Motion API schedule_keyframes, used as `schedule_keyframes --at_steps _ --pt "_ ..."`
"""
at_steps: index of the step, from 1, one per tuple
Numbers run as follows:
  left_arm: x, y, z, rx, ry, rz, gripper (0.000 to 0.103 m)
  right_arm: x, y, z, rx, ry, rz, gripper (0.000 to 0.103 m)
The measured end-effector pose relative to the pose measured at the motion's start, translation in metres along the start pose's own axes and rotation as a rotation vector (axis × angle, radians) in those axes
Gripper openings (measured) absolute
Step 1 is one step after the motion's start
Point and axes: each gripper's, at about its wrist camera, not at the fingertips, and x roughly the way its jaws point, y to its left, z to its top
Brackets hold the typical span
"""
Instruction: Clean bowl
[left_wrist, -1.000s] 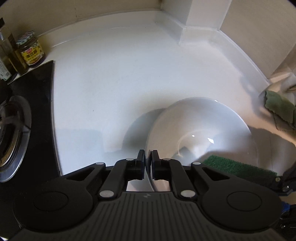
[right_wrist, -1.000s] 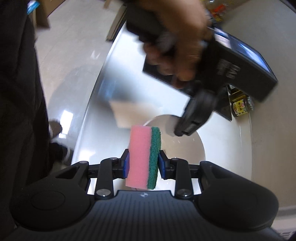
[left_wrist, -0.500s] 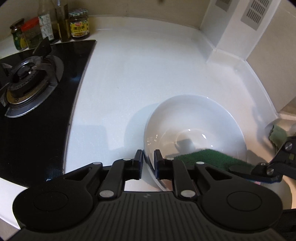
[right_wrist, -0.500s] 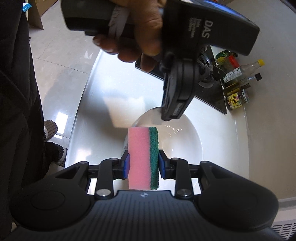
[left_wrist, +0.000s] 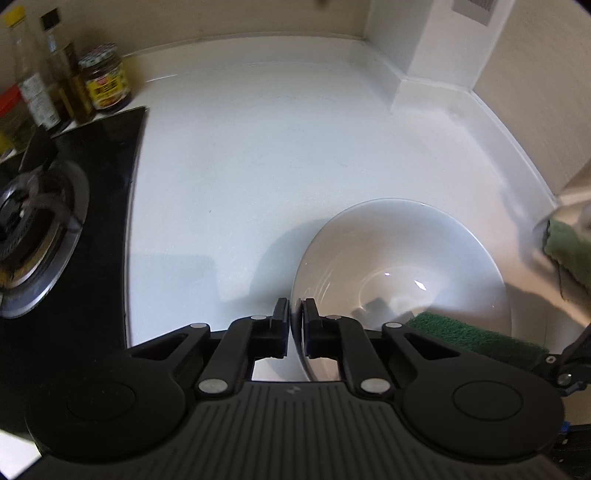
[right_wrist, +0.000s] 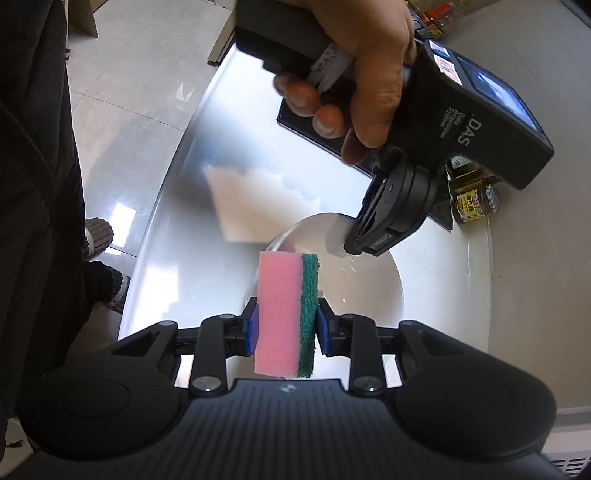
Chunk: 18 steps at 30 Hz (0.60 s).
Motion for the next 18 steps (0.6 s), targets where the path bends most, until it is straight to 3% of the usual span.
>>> schedule_keyframes --at_steps 5,12,15,18 --pt "-0.024 0.008 -0.026 -0.115 -0.04 -0.034 0.016 -0.001 0.002 0.002 0.015 0.0 -0.003 0.027" --pt "-0.024 0.004 -0.031 -0.139 -0.046 0.004 0.015 -0.003 0.007 0.002 0.014 0.009 -0.011 0.027" --pt "-0.022 -0.001 -0.027 -0.07 -0.052 0.009 0.012 -0.003 0.006 0.002 0.021 0.005 -0.002 0.027" --pt "-0.016 -0.007 -0.013 0.081 -0.026 0.006 0.011 -0.007 0.005 0.002 0.011 0.004 0.016 0.027"
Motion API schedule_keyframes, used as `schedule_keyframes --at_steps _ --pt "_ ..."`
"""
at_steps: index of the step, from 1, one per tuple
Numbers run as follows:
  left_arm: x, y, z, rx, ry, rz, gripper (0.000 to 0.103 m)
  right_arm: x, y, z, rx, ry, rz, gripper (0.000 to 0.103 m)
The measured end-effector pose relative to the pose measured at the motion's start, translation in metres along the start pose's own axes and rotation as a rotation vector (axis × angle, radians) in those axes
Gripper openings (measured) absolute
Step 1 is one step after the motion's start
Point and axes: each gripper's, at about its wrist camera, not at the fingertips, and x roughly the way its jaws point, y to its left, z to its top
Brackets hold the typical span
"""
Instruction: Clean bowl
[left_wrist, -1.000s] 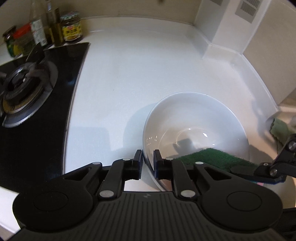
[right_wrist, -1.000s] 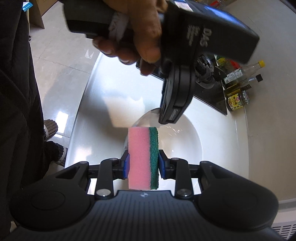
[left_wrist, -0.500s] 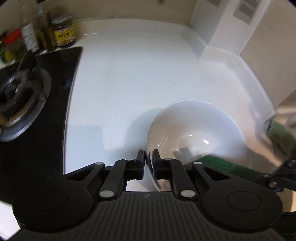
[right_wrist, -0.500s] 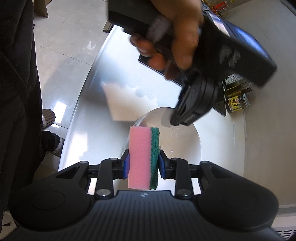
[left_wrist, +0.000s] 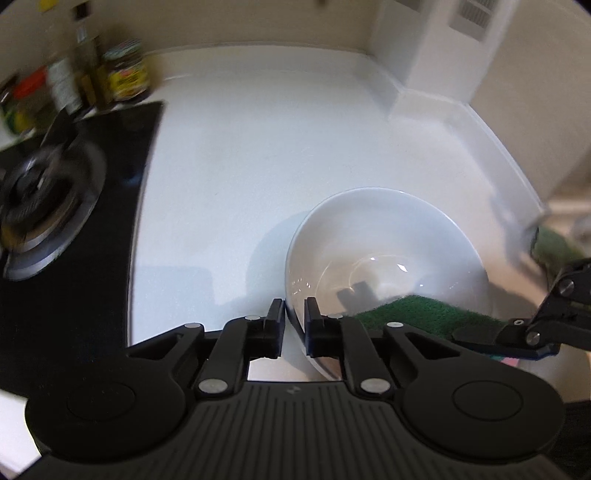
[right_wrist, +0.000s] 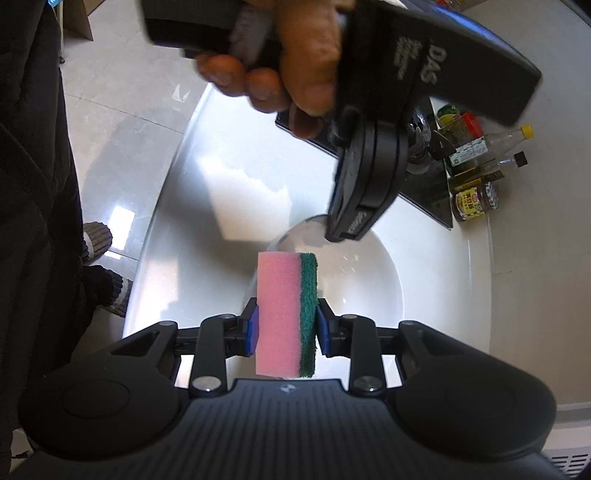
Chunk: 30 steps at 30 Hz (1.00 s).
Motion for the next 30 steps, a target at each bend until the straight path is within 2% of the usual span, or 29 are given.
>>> schedule_keyframes --at_steps 2,4,6,12,14,19,24,26,30 --pt "0.007 -0.003 0.014 0.114 0.024 0.004 0.01 -0.001 0.0 -0.001 -0.027 0.009 0.01 0.027" --pt "0.012 -0.001 0.024 0.139 0.032 0.001 0.008 -0.002 -0.002 -0.001 -0.051 0.023 0.015 0.026" --pt "0.011 0.006 0.026 0.082 0.034 -0.013 0.008 0.0 -0.004 -0.001 -0.056 0.029 0.01 0.026" --pt "-0.014 0.014 -0.008 -0.131 -0.023 -0.022 0.01 0.003 -0.003 -0.002 -0.042 0.024 -0.001 0.026" --pt "-0.018 0.011 -0.017 -0.155 -0.032 -0.017 0.01 0.003 -0.004 -0.002 -0.034 0.024 0.001 0.026" --pt "-0.01 0.006 -0.009 -0.104 -0.012 0.012 0.012 0.003 -0.005 0.001 -0.028 0.021 0.004 0.026" --pt "0.003 -0.001 0.011 0.084 -0.002 0.011 0.01 0.003 0.0 0.003 -0.038 0.02 0.003 0.026" --pt "0.01 -0.001 0.022 0.115 0.002 0.01 0.008 0.001 0.003 0.004 -0.053 0.031 -0.006 0.026" --pt "0.017 0.001 0.036 0.055 0.01 -0.009 0.008 0.001 0.006 0.002 -0.079 0.058 -0.025 0.026"
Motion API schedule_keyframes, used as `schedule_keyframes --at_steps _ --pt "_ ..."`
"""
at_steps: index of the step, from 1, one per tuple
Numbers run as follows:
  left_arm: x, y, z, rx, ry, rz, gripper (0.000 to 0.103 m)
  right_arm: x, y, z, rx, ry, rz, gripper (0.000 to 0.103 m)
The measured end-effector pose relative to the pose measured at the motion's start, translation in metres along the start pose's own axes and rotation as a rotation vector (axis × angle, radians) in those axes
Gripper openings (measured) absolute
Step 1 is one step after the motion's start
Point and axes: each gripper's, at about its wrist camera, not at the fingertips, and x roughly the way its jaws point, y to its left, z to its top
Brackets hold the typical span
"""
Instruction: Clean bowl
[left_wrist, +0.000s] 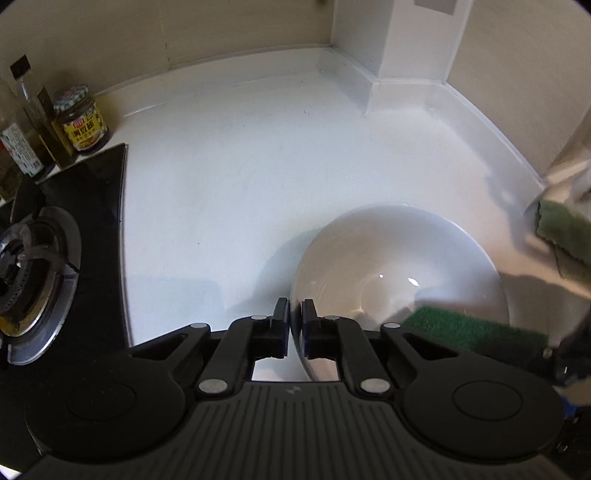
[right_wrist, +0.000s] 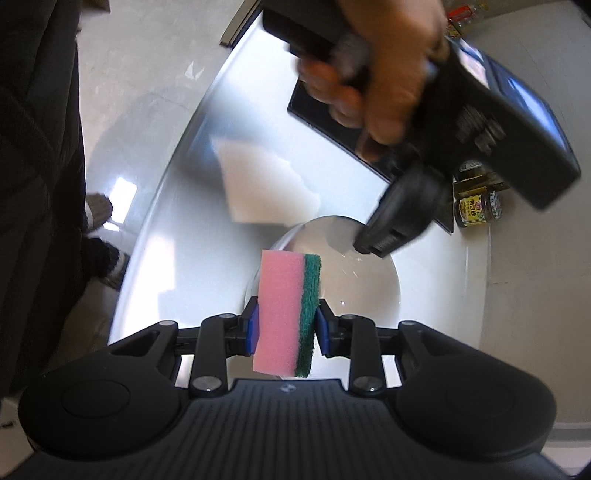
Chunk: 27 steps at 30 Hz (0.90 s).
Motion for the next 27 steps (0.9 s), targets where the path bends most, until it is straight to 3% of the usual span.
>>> schedule_keyframes --at_steps 5,11,17,21,27 --pt "-0.03 0.009 -0.018 -0.163 -0.044 0.007 0.009 -0.002 0.0 0.0 0.03 -0.003 0.007 0.026" --pt "-0.036 0.014 -0.04 -0.286 -0.01 -0.003 0.007 -0.004 0.002 0.004 0.041 -0.01 0.011 0.026" --pt "-0.036 0.018 -0.043 -0.359 -0.011 -0.015 0.007 -0.005 0.005 0.005 0.046 -0.008 -0.001 0.026" --pt "-0.049 0.026 -0.043 -0.425 -0.053 -0.076 0.007 -0.005 0.008 0.005 0.057 -0.008 -0.009 0.026" --pt "-0.026 0.02 -0.038 -0.408 0.009 -0.107 0.009 -0.003 0.003 0.002 0.057 -0.011 -0.002 0.026"
